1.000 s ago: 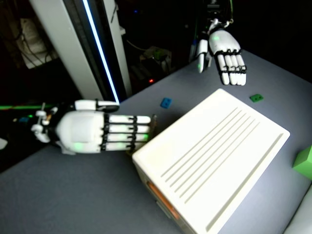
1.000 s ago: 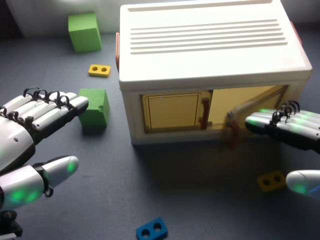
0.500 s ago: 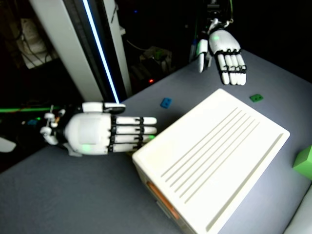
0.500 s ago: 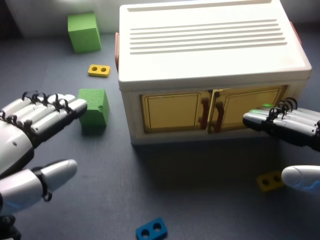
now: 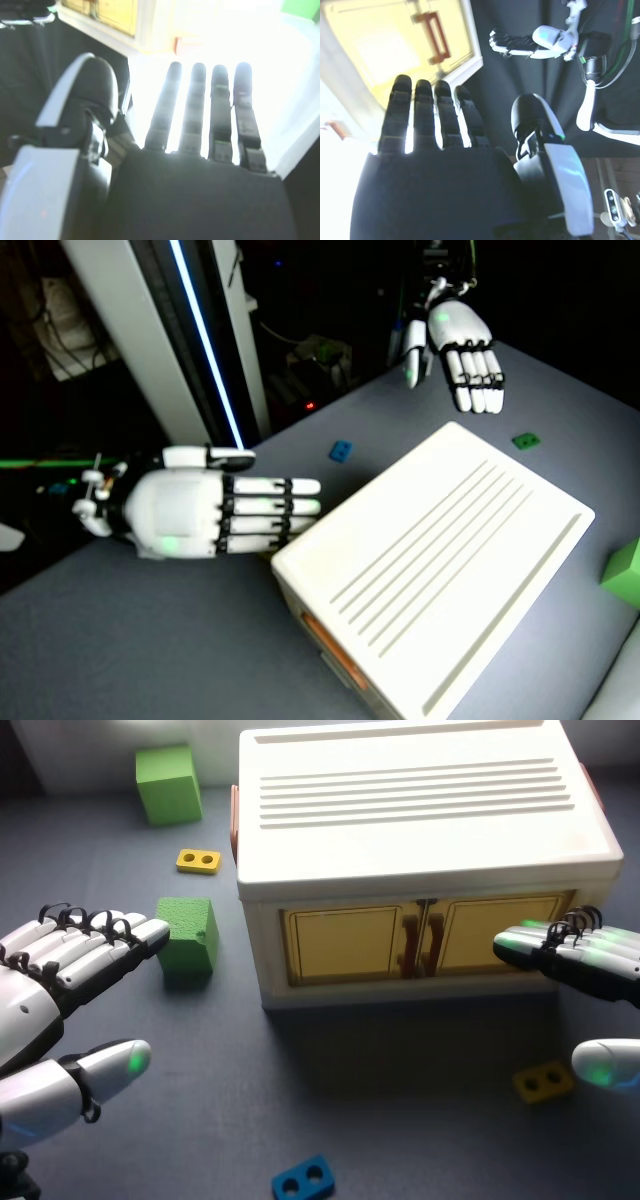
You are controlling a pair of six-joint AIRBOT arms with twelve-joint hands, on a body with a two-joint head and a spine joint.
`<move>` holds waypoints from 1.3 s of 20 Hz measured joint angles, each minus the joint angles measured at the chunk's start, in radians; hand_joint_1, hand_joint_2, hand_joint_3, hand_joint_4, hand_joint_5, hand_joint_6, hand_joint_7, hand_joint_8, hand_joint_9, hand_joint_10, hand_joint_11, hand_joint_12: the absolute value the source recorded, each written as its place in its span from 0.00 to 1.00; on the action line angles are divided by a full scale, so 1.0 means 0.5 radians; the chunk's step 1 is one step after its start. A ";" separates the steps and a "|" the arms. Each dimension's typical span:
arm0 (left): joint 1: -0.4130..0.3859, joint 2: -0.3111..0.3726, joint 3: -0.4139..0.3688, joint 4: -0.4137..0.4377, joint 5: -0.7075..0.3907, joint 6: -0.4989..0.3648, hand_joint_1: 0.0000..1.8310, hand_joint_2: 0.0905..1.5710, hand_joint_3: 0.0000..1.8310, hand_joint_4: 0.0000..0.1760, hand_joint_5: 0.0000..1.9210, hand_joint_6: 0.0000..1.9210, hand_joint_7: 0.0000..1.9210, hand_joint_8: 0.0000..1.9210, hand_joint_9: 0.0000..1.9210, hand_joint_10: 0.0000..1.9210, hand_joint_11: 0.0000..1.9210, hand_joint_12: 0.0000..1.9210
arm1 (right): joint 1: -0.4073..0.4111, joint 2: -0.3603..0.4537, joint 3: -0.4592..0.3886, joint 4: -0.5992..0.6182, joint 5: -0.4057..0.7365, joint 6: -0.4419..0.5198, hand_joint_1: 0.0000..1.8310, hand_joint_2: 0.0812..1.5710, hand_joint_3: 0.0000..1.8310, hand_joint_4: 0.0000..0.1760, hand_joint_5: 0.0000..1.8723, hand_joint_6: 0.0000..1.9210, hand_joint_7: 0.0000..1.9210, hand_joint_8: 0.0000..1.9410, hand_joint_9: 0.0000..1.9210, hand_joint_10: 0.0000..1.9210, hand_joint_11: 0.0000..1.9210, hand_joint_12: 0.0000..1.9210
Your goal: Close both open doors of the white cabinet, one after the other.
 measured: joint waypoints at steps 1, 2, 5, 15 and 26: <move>0.000 0.000 0.000 -0.002 -0.010 -0.001 0.00 0.94 0.00 0.00 0.05 0.00 0.05 0.00 0.06 0.00 0.00 0.28 | -0.015 0.024 -0.014 -0.003 0.021 0.029 0.00 0.93 0.00 0.00 0.03 0.01 0.02 0.01 0.01 0.00 0.05 0.02; 0.000 0.000 0.000 -0.002 -0.026 -0.001 0.00 0.94 0.00 0.00 0.05 0.00 0.05 0.00 0.06 0.00 0.00 0.29 | -0.049 0.039 -0.014 0.011 0.088 0.085 0.00 0.92 0.00 0.00 0.03 0.00 0.03 0.00 0.03 0.00 0.06 0.02; 0.002 0.000 -0.001 -0.004 -0.092 -0.021 0.00 0.98 0.01 0.00 0.04 0.00 0.02 0.00 0.04 0.00 0.00 0.25 | -0.209 0.066 0.002 0.143 0.268 0.277 0.00 0.90 0.00 0.00 0.04 0.00 0.04 0.00 0.03 0.00 0.05 0.02; 0.006 0.007 0.016 -0.065 -0.541 -0.100 0.01 0.90 0.00 0.00 0.00 0.00 0.00 0.00 0.00 0.00 0.00 0.00 | -0.217 0.152 0.049 0.423 0.815 0.287 0.12 0.80 0.00 0.23 0.10 0.00 0.03 0.00 0.00 0.00 0.00 0.00; -0.069 -0.035 0.140 -0.078 -0.661 -0.324 0.04 0.99 0.00 0.00 0.07 0.01 0.00 0.00 0.00 0.00 0.00 0.00 | 0.008 0.099 0.124 0.541 0.814 0.157 0.60 0.82 0.00 0.12 0.23 0.02 0.14 0.00 0.13 0.01 0.06 0.01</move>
